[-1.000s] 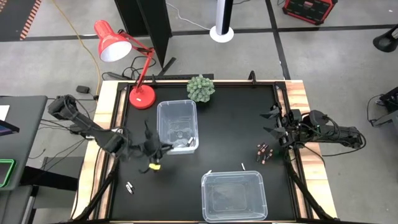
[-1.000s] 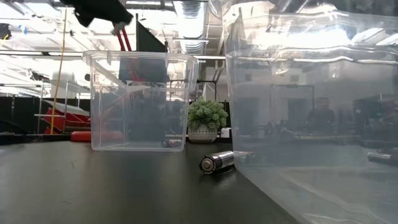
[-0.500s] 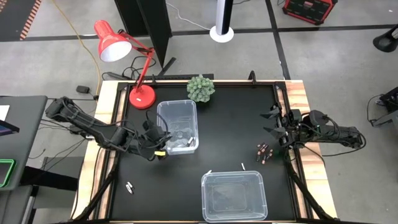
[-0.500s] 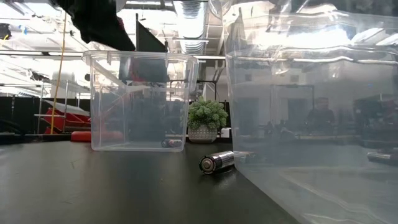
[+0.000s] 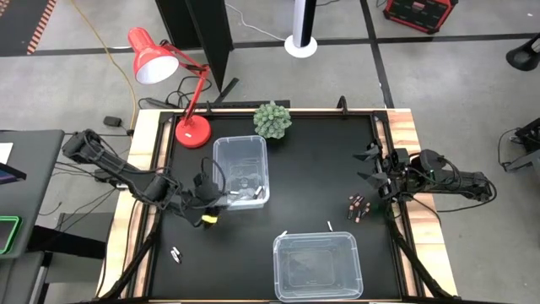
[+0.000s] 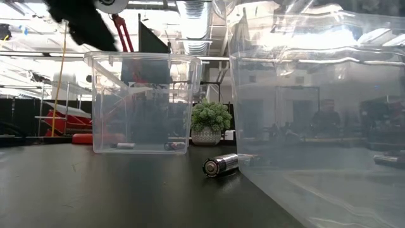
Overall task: Sort batteries
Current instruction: Put the silver battery into the top transparent bin
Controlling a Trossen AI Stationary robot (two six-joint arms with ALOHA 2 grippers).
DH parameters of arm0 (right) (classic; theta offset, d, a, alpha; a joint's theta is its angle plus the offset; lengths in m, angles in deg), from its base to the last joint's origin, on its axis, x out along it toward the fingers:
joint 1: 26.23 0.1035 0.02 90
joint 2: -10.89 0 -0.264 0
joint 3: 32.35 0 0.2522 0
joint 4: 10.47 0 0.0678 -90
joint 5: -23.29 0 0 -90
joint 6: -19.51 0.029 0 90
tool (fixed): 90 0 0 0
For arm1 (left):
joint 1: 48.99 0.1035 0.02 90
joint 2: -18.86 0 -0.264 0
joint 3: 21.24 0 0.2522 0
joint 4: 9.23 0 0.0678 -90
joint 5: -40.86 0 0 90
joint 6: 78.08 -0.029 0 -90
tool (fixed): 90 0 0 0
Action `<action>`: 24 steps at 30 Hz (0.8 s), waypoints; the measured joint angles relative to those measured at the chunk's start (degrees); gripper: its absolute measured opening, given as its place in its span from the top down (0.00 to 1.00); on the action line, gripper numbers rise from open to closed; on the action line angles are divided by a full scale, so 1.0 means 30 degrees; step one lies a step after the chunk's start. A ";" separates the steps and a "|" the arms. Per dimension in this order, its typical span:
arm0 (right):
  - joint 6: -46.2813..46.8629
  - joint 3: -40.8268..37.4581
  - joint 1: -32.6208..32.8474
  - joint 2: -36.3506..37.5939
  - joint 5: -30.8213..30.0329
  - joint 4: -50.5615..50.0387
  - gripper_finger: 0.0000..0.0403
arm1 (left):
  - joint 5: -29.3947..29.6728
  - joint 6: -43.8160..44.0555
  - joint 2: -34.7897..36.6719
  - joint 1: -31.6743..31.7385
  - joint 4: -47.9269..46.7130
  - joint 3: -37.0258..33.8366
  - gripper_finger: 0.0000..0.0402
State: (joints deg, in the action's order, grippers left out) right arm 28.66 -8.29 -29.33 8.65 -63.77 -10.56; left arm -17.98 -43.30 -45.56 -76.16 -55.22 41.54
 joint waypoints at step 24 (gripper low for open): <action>-0.0073 0.0000 0.0000 -0.0007 -0.0007 0.0029 0.28 | -0.0537 0.4023 -0.0876 -0.4387 -0.4534 0.1078 0.67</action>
State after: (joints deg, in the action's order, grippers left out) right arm 28.44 -8.29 -29.33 8.63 -63.79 -10.48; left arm -19.59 -31.23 -48.19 -89.32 -68.82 44.77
